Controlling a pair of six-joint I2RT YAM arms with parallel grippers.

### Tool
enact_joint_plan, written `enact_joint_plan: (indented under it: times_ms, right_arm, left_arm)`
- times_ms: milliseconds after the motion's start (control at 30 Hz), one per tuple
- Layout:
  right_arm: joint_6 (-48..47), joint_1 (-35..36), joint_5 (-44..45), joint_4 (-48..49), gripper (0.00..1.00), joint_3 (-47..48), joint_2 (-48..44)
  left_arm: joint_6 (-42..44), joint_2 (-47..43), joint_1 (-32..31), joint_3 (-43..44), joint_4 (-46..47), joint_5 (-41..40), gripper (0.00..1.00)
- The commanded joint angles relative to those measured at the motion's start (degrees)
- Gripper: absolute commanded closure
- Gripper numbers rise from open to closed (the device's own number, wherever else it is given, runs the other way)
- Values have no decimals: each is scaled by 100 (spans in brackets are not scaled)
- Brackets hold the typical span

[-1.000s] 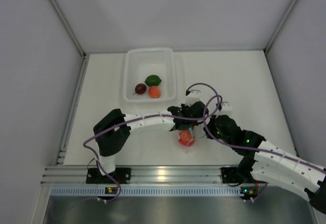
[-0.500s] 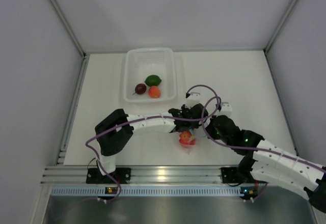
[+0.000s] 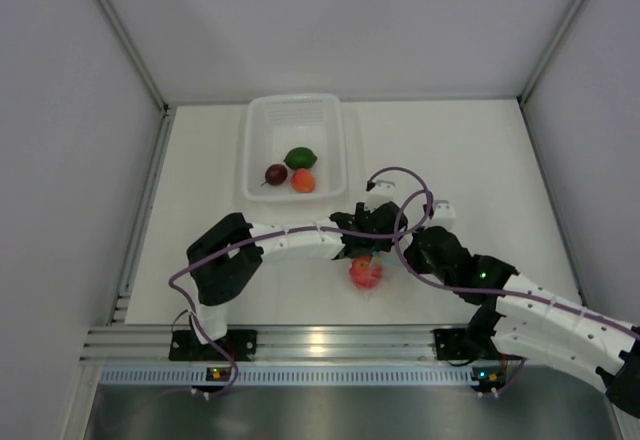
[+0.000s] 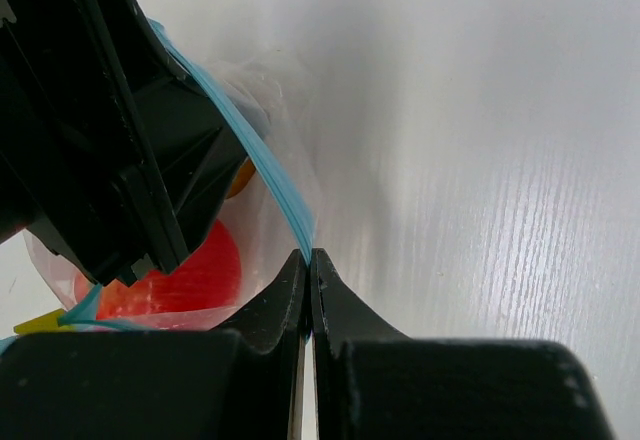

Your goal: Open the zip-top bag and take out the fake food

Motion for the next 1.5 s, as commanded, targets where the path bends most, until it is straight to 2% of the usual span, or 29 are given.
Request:
enact_joint_plan:
  times_ms: [0, 167, 367, 533, 600, 633, 700, 733, 767, 800, 900, 1000, 1233, 1467]
  right_arm:
    - [-132, -30, 68, 212, 100, 270, 15]
    - [-158, -38, 59, 203, 100, 279, 7]
    - [-158, -39, 59, 194, 100, 279, -28]
    - [-158, -30, 59, 238, 100, 270, -20]
    - [-167, -39, 42, 229, 100, 270, -11]
    - [-167, -39, 50, 238, 100, 279, -20]
    - [-176, -30, 50, 229, 100, 279, -20]
    - [-176, -38, 59, 221, 100, 279, -20]
    - [-176, -30, 50, 221, 100, 279, -20]
    - [-184, -38, 59, 221, 100, 279, -20]
    - [-193, -39, 15, 247, 100, 305, -20]
    - [-202, -38, -11, 291, 100, 349, -20]
    - [-307, -30, -151, 300, 100, 639, 129]
    - [-404, 198, -257, 379, 100, 1000, 656]
  left_arm:
    - [221, 80, 86, -113, -272, -129, 46]
    - [239, 326, 95, -104, -360, -15, 39]
    - [283, 476, 95, -113, -377, 55, 37]
    - [256, 485, 95, -157, -369, 82, 39]
    - [230, 485, 86, -157, -369, 73, 44]
    - [230, 494, 95, -157, -369, 81, 50]
    - [221, 476, 95, -140, -369, 116, 54]
    - [221, 485, 95, -148, -369, 143, 64]
    - [212, 450, 95, -148, -360, 169, 69]
    - [160, 432, 95, -148, -360, 195, 79]
    - [90, 318, 95, -157, -325, 292, 93]
    - [89, 152, 86, -271, -88, 519, 100]
    - [177, -262, -2, -438, 457, 758, 100]
    - [335, -403, -99, -289, 677, 934, 100]
